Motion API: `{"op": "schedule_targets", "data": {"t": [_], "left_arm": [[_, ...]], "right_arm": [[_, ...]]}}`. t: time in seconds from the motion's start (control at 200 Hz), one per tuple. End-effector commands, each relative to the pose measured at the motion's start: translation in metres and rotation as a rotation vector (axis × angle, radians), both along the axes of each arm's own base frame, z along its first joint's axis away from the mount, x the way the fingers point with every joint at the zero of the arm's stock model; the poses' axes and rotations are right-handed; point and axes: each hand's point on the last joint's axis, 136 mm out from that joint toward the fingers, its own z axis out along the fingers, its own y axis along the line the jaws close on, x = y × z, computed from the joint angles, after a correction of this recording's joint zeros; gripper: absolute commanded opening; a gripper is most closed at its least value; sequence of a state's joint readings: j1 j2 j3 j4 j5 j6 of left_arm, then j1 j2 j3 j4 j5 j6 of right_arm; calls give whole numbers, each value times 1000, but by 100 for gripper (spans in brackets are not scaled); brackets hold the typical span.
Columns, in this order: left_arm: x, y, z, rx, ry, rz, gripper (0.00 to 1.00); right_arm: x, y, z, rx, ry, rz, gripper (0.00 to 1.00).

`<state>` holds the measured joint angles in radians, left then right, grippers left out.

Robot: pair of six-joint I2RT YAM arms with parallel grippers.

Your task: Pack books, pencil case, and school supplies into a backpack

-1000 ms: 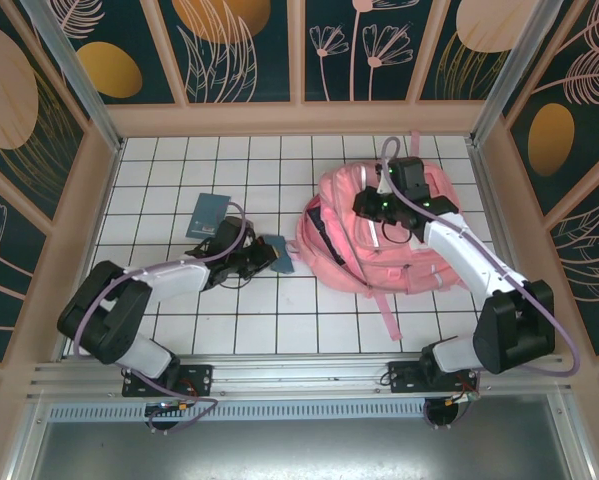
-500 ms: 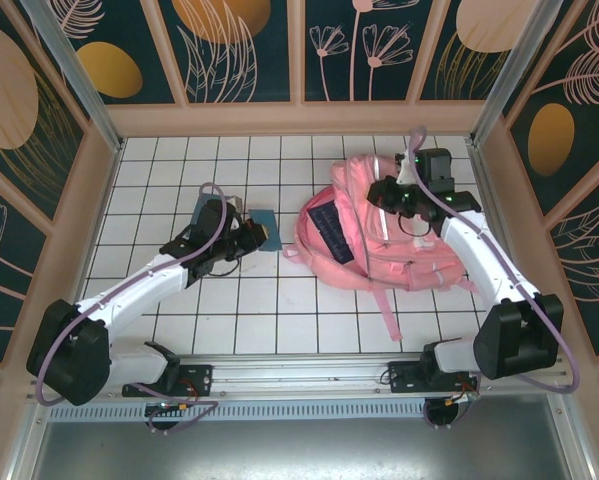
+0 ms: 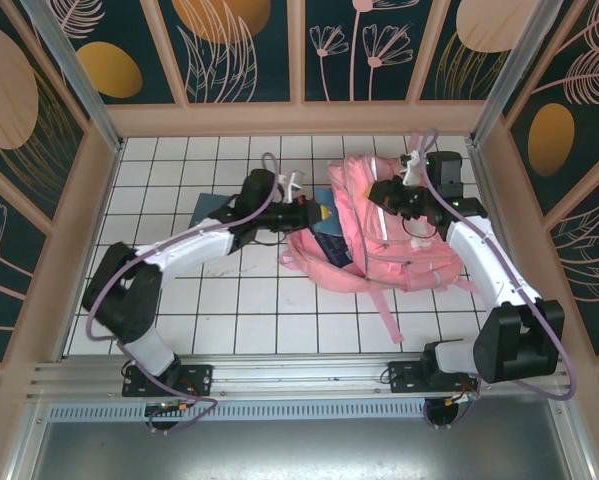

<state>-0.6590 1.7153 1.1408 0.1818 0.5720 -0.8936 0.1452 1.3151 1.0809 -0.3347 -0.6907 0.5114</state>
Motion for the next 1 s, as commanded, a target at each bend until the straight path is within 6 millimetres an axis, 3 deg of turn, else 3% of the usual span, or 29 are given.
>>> {"op": "schedule_targets", "data": {"t": [0.0,0.31,0.52,0.826,0.996], "left_arm": [[-2,-25,2,-60,20,-60,0],[6,-53,0,-220,97,-52,0],[15,-75,-13,-310,167,-41,0],[14,-134,-16,-325,174,-80,0],[18,-153,-35,-284,208,-69,0]], "right_arm": [[-6,10,58,97,-183,70,0],[-1,11,60,129,-174,61,0],[0,14,66,154,-175,69,0],[5,15,61,158,-164,60,0],[7,16,61,161,-162,54,0]]}}
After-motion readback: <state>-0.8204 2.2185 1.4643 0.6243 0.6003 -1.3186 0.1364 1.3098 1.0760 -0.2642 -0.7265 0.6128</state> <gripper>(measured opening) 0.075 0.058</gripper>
